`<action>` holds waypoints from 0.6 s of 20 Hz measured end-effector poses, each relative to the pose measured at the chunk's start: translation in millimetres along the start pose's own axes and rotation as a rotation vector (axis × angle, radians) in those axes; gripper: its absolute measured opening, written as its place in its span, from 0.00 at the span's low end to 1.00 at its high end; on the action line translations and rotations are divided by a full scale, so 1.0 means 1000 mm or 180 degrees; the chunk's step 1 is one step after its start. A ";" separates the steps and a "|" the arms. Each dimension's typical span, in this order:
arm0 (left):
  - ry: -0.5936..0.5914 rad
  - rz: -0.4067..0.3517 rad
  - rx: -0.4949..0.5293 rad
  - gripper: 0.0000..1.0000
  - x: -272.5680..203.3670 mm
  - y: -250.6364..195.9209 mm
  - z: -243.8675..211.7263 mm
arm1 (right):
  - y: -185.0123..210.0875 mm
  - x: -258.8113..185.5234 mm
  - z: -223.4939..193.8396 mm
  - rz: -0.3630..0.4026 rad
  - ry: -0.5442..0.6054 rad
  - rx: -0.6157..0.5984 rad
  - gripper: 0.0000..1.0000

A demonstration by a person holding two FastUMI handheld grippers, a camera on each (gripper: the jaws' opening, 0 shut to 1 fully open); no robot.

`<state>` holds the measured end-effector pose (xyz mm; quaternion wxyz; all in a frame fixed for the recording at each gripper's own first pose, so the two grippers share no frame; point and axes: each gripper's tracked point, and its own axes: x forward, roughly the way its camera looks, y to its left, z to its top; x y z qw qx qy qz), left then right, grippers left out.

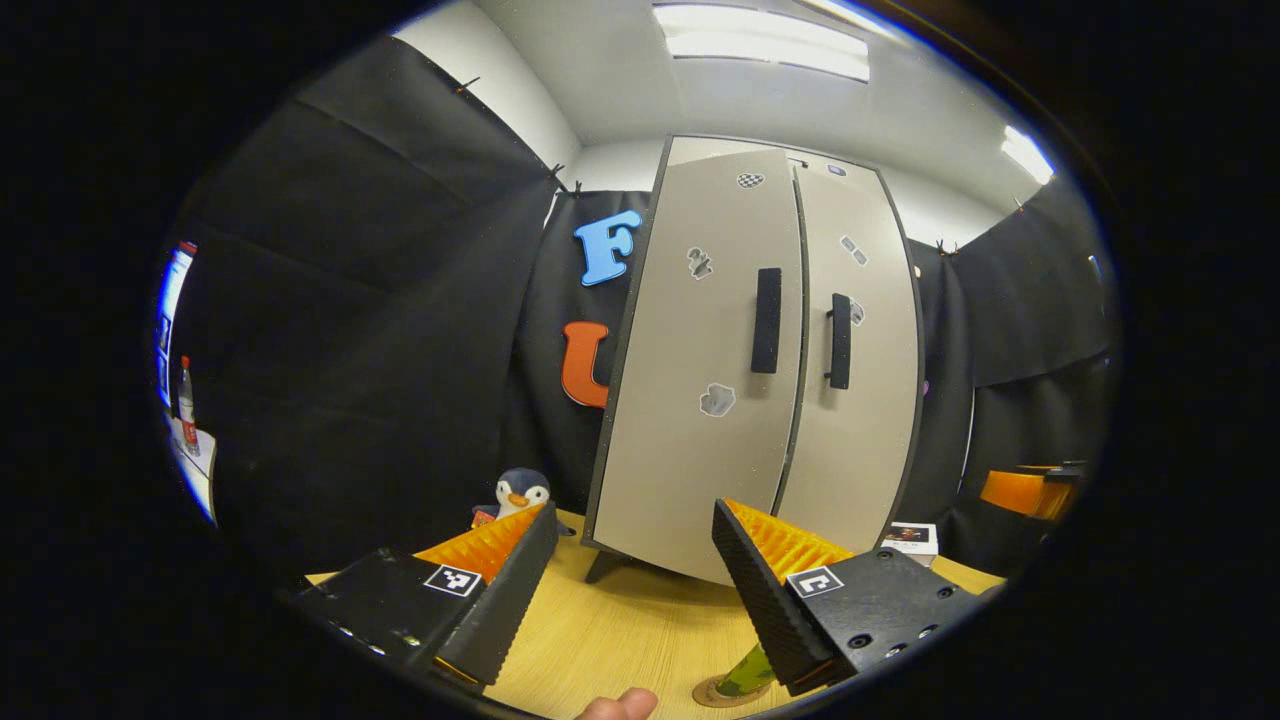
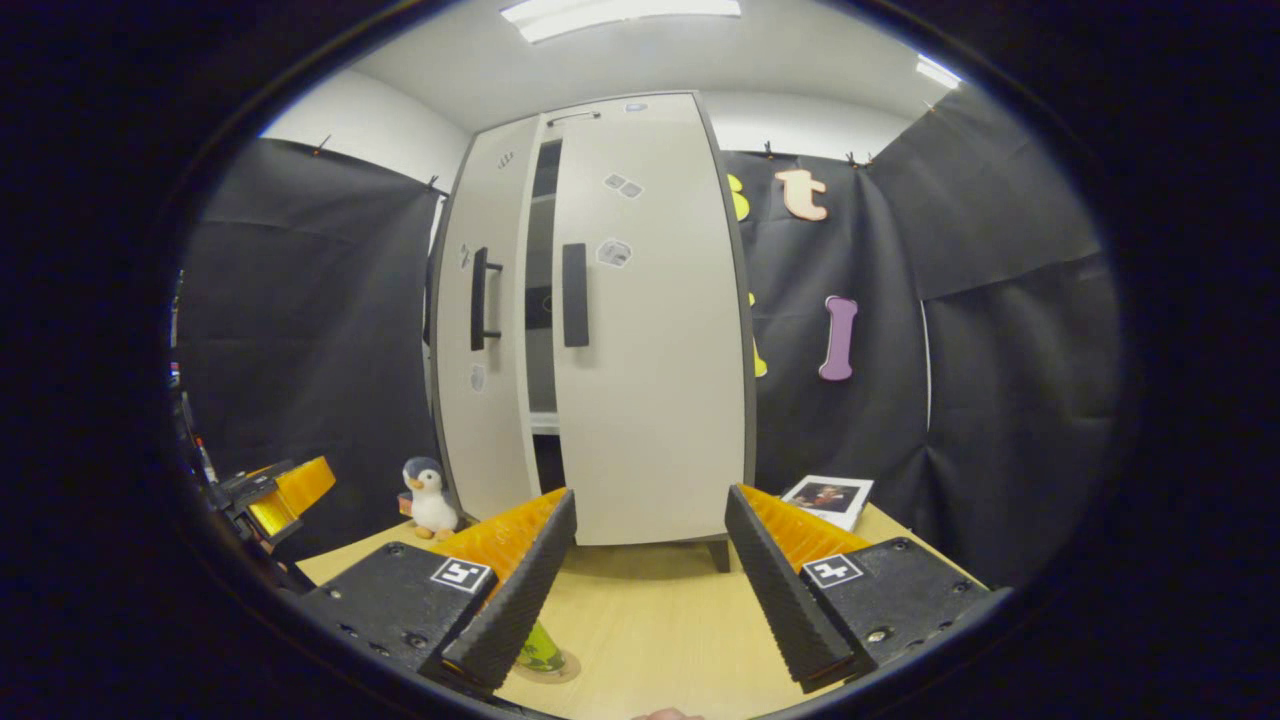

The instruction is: Grasp the bottle in the cabinet with the left hand and place it on the coaster, then close the right door with the right hand and the left door with the left hand.

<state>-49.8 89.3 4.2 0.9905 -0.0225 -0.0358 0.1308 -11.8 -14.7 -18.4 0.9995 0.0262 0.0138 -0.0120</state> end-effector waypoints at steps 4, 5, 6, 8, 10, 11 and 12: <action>-0.0071 0.0011 0.0101 1.00 0.001 0.003 0.008 | 0.006 0.003 0.002 0.0031 -0.0009 0.0008 0.94; -0.0095 0.0013 0.0111 1.00 0.002 0.003 0.010 | 0.007 0.003 0.003 0.0037 -0.0017 0.0021 0.94; -0.0110 0.0009 0.0106 0.95 0.002 0.001 0.012 | 0.008 0.003 0.003 0.0040 -0.0016 0.0024 0.94; -0.0115 -0.0053 0.0077 0.90 0.002 -0.008 0.013 | 0.006 0.003 0.001 0.0036 -0.0003 0.0006 0.98; -0.0123 -0.0094 0.0066 1.00 0.000 -0.012 0.014 | 0.005 0.001 -0.002 0.0019 0.0018 0.0003 0.98; -0.0125 -0.0113 0.0071 0.95 0.000 -0.014 0.015 | 0.004 0.000 -0.002 0.0007 0.0018 0.0015 0.98; -0.0120 -0.0128 0.0085 0.99 0.000 -0.015 0.015 | 0.001 -0.001 -0.003 -0.0004 0.0020 0.0028 0.98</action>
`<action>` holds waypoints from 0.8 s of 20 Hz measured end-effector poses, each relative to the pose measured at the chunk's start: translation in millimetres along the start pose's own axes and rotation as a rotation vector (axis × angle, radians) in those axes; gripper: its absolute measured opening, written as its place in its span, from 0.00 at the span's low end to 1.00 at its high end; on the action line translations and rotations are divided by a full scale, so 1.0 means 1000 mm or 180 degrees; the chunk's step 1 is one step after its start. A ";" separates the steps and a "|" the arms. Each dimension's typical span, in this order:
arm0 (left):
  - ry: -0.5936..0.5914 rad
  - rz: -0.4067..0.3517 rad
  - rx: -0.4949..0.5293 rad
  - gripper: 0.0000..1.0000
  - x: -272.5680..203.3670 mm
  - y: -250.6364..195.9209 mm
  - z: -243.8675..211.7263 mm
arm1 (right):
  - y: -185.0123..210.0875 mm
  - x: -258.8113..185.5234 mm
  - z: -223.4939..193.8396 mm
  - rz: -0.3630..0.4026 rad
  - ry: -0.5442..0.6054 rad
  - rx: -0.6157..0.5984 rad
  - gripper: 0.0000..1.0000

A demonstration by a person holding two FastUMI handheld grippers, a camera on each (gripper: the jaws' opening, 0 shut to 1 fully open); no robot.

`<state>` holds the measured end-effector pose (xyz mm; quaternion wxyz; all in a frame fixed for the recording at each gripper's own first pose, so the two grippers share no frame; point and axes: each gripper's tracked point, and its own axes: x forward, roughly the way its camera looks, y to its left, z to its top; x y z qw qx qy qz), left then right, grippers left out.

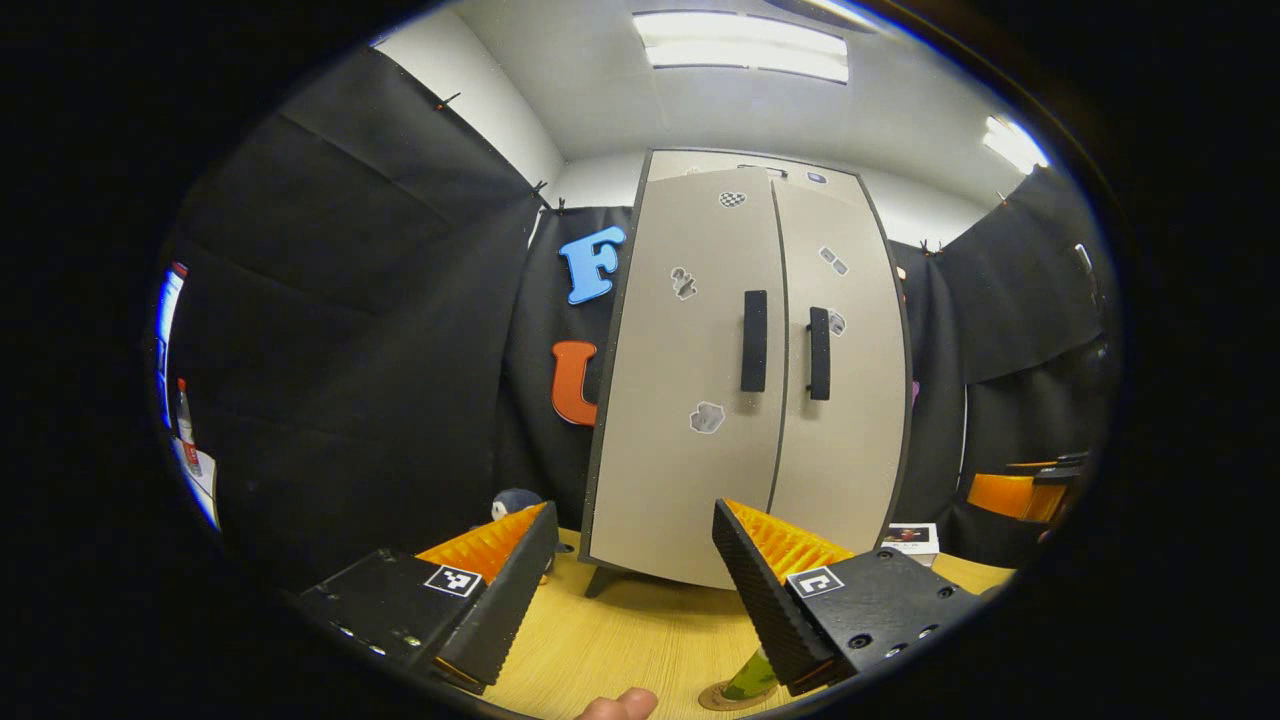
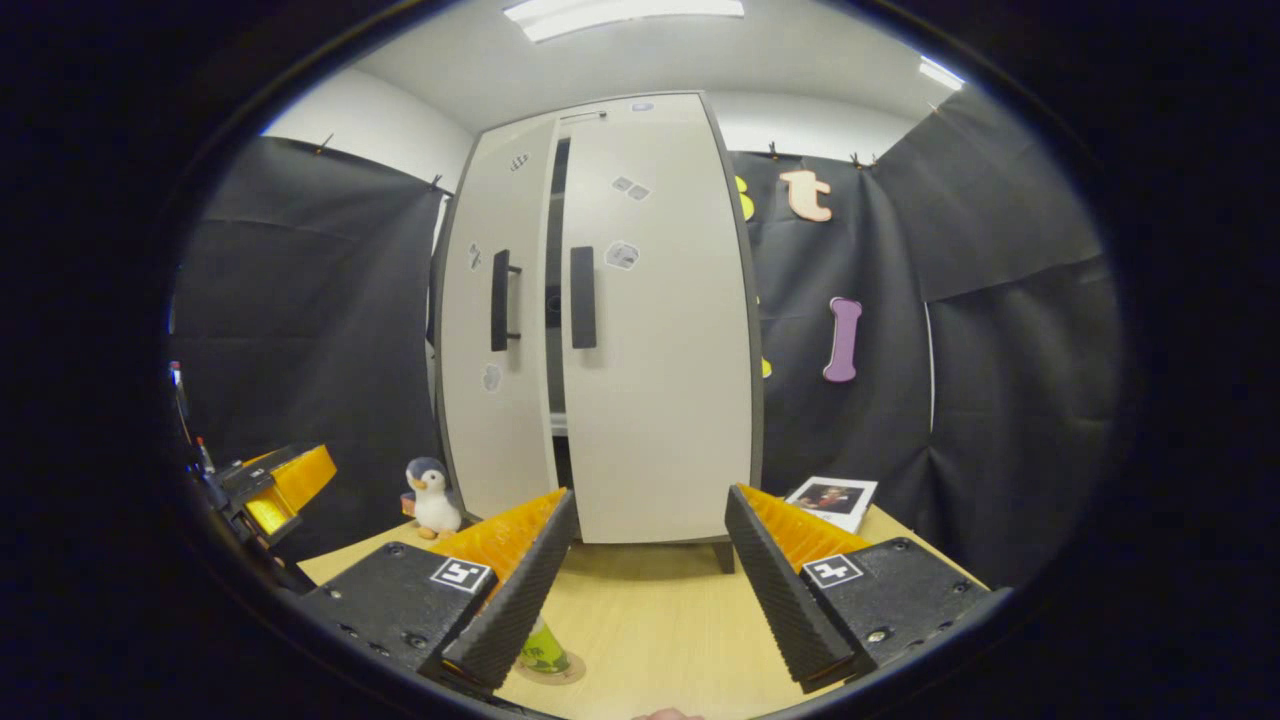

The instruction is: Grasp the bottle in the cabinet with the left hand and place it on the coaster, then close the right door with the right hand and the left door with the left hand.

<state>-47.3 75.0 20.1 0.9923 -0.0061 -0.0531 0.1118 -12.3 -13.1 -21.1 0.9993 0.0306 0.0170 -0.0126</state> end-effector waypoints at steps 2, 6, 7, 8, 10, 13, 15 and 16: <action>0.0014 -0.0010 0.0025 0.95 0.000 -0.002 0.000 | -0.004 -0.002 -0.001 -0.0032 0.0014 0.0017 0.98; 0.0025 -0.0023 0.0022 1.00 -0.001 -0.004 0.001 | -0.010 -0.005 0.001 -0.0079 0.0003 0.0050 0.98; 0.0023 -0.0033 0.0023 0.95 -0.003 -0.006 0.001 | -0.010 -0.006 0.001 -0.0084 0.0000 0.0055 0.98; 0.0021 -0.0039 0.0025 0.95 -0.003 -0.007 0.001 | -0.012 -0.007 0.001 -0.0090 0.0005 0.0057 0.98; 0.0024 -0.0048 0.0021 0.95 -0.004 -0.009 0.001 | -0.012 -0.009 0.000 -0.0088 0.0007 0.0074 0.98; 0.0018 -0.0045 0.0009 0.95 -0.007 -0.008 0.003 | -0.013 -0.012 0.001 -0.0096 0.0002 0.0081 0.98; 0.0034 -0.0047 0.0017 0.95 -0.008 -0.008 0.001 | -0.014 -0.013 0.000 -0.0095 0.0016 0.0087 0.98; 0.0038 -0.0052 0.0019 0.95 -0.008 -0.009 0.001 | -0.014 -0.014 -0.001 -0.0099 0.0020 0.0094 0.98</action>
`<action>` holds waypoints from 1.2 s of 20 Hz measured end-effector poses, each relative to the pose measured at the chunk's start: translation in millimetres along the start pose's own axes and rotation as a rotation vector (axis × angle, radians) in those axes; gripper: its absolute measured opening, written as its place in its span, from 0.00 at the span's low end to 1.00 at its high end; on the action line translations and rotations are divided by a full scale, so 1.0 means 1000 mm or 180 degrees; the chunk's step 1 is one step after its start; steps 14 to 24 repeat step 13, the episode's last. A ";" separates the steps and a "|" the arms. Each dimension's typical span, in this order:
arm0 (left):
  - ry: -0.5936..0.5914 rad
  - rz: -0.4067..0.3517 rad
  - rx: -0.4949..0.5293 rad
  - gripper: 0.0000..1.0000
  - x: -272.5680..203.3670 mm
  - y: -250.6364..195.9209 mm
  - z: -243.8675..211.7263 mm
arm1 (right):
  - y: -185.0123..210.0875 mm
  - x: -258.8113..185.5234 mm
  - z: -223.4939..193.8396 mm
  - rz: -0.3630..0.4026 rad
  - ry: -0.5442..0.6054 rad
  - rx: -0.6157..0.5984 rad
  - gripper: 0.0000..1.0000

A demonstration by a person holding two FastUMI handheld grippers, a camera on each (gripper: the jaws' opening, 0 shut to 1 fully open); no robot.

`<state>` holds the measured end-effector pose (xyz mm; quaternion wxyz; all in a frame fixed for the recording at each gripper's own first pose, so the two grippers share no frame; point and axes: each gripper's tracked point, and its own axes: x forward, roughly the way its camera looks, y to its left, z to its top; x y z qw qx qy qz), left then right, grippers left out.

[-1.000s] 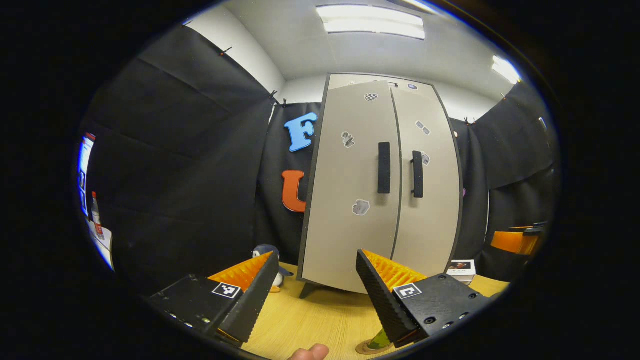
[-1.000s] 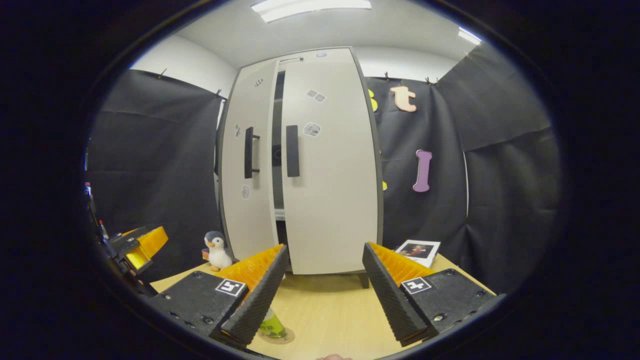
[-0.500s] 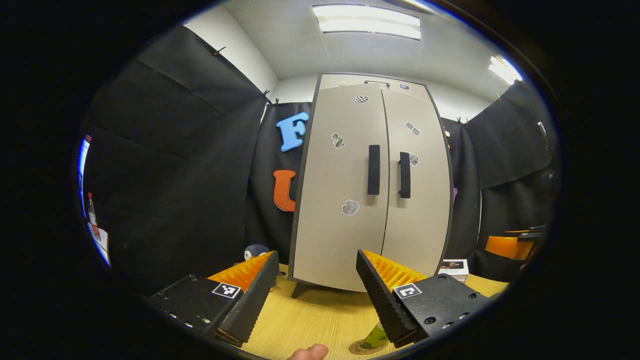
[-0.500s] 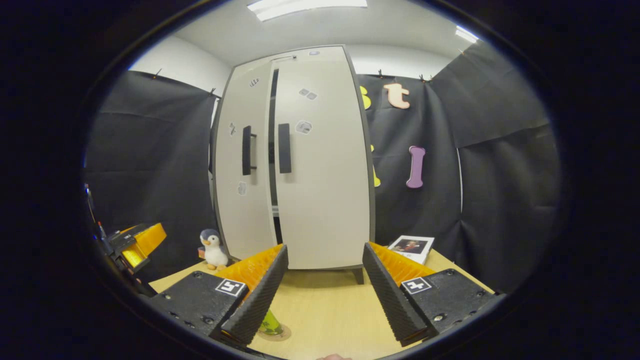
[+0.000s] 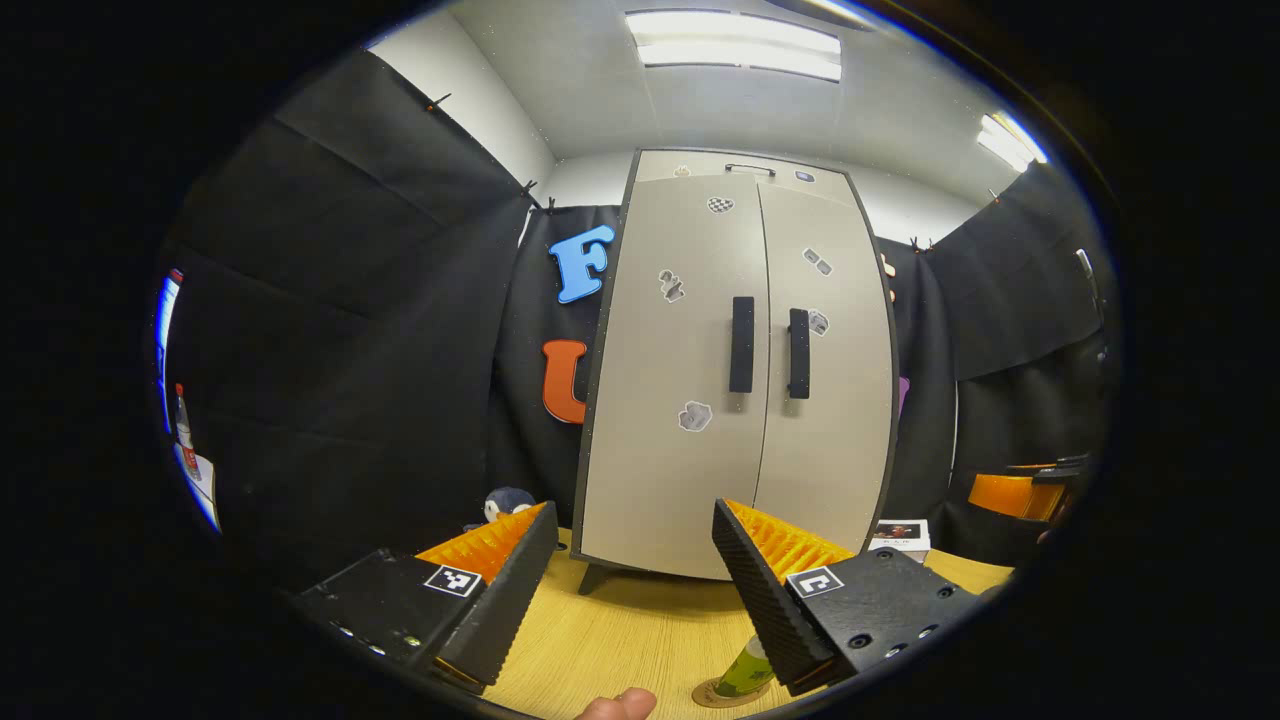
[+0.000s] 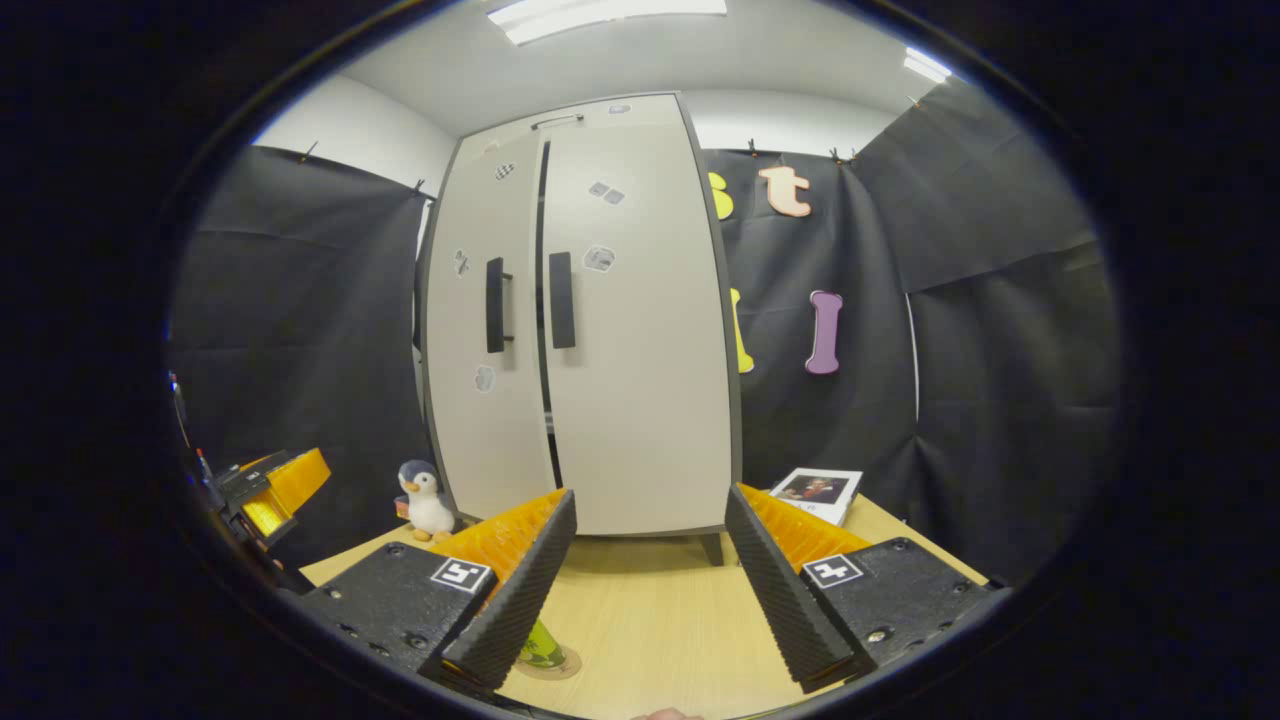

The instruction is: Grasp the bottle in the cabinet with the left hand and place it on the coaster, then close the right door with the right hand and the left door with the left hand.

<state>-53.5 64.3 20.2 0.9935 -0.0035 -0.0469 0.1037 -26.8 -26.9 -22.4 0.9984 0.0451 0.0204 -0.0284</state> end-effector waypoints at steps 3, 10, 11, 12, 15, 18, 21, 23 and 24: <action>0.0047 -0.0020 -0.0042 0.95 -0.004 -0.002 -0.002 | -0.002 -0.003 0.000 -0.0016 -0.0005 0.0014 0.98; 0.0060 -0.0009 -0.0069 0.95 -0.010 0.001 -0.001 | -0.001 -0.011 0.002 -0.0028 -0.0028 0.0000 0.98; 0.0059 -0.0009 -0.0063 0.95 -0.010 0.001 -0.002 | -0.001 -0.012 0.002 -0.0034 -0.0024 -0.0002 0.98; 0.0061 -0.0012 -0.0063 0.95 -0.010 0.001 -0.002 | -0.001 -0.013 0.001 -0.0037 -0.0018 -0.0002 0.98; 0.0062 -0.0016 -0.0072 0.95 -0.011 0.000 -0.001 | -0.001 -0.013 0.001 -0.0036 -0.0016 0.0001 0.98; 0.0062 -0.0016 -0.0072 0.95 -0.011 0.000 -0.001 | -0.001 -0.013 0.001 -0.0036 -0.0016 0.0001 0.98; 0.0062 -0.0016 -0.0072 0.95 -0.011 0.000 -0.001 | -0.001 -0.013 0.001 -0.0036 -0.0016 0.0001 0.98; 0.0062 -0.0016 -0.0072 0.95 -0.011 0.000 -0.001 | -0.001 -0.013 0.001 -0.0036 -0.0016 0.0001 0.98; 0.0062 -0.0016 -0.0072 0.95 -0.011 0.000 -0.001 | -0.001 -0.013 0.001 -0.0036 -0.0016 0.0001 0.98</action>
